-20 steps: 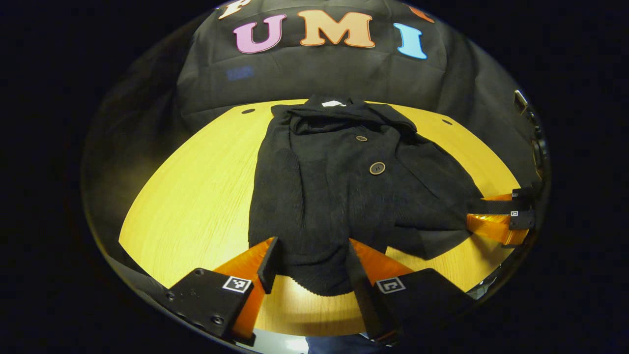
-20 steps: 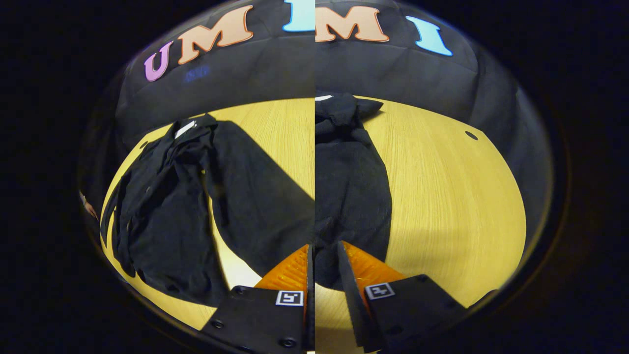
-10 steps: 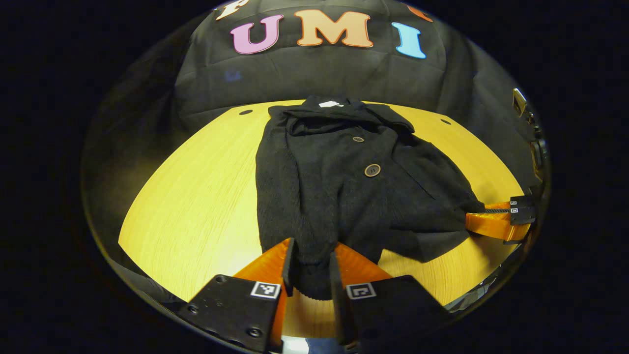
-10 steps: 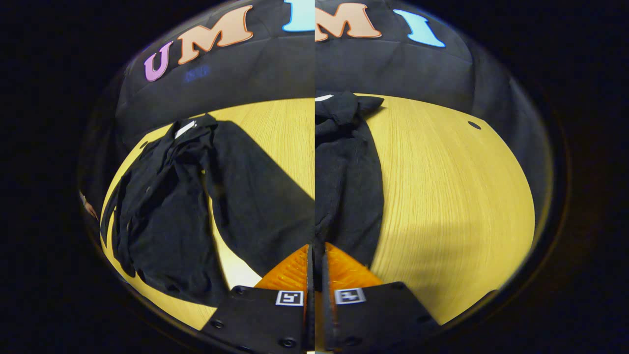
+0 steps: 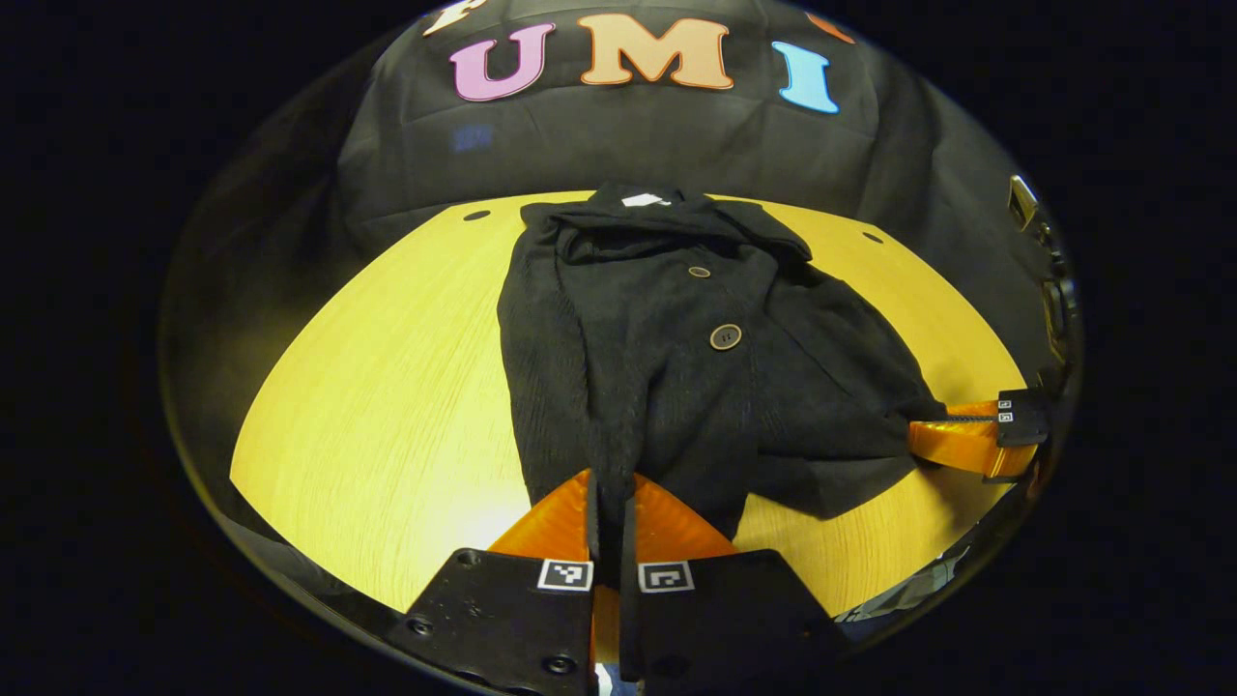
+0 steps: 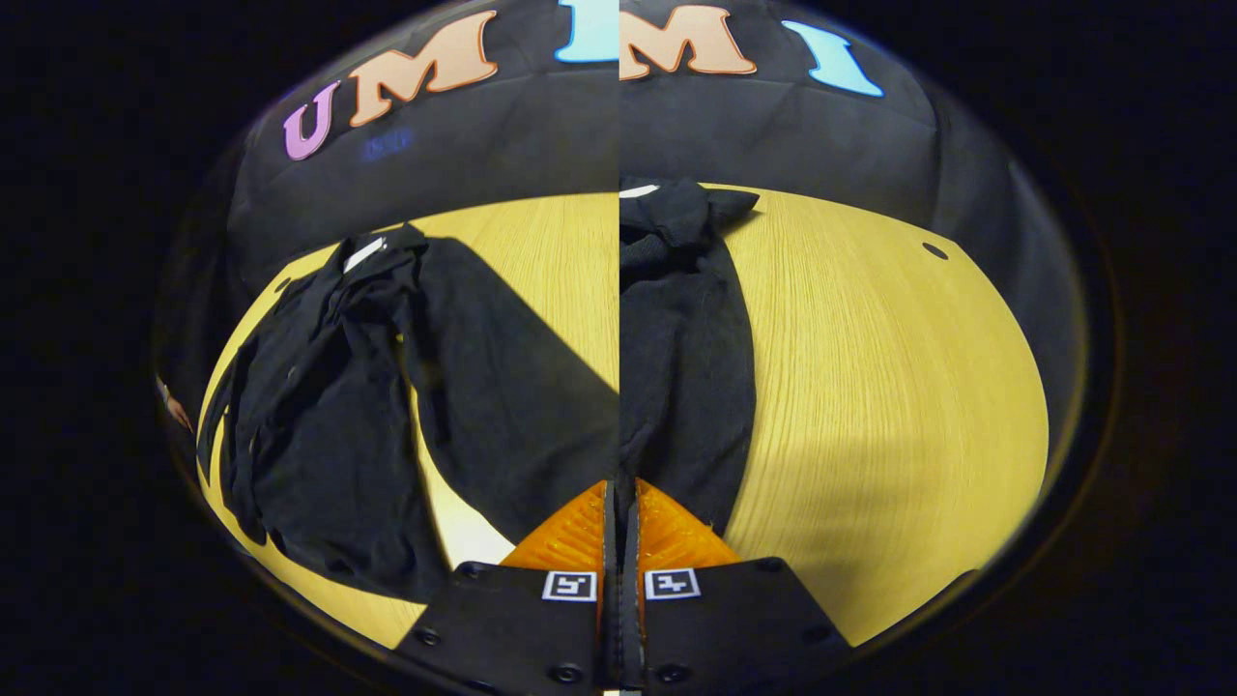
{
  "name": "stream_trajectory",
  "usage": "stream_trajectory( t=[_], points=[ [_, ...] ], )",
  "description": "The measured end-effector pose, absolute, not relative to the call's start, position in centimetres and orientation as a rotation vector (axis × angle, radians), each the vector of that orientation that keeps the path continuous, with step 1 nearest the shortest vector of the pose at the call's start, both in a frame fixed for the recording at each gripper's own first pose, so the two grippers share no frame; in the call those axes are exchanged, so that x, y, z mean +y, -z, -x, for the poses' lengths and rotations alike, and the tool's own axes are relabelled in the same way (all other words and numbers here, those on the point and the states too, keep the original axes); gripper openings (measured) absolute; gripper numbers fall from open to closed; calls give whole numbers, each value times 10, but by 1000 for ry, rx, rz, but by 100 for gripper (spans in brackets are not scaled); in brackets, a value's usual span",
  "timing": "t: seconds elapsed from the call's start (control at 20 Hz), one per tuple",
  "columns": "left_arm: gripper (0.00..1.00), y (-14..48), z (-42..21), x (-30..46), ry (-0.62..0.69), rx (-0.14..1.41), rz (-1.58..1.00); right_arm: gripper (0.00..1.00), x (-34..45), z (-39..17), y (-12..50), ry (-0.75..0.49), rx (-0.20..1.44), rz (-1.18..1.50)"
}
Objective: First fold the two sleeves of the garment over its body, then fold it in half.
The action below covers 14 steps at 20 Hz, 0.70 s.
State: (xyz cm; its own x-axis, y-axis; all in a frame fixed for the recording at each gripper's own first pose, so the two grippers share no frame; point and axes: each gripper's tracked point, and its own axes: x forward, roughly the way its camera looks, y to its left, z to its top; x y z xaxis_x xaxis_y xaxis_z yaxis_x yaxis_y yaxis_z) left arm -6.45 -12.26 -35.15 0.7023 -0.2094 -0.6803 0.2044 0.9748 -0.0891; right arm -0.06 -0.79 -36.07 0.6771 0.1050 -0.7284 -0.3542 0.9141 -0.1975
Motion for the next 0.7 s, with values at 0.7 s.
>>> stream_trajectory(
  t=[0.7],
  points=[
    [0, 333, 56, -120, 243, 779, 59, 4, -1, -9, 327, -229, 742, 305]
  ],
)
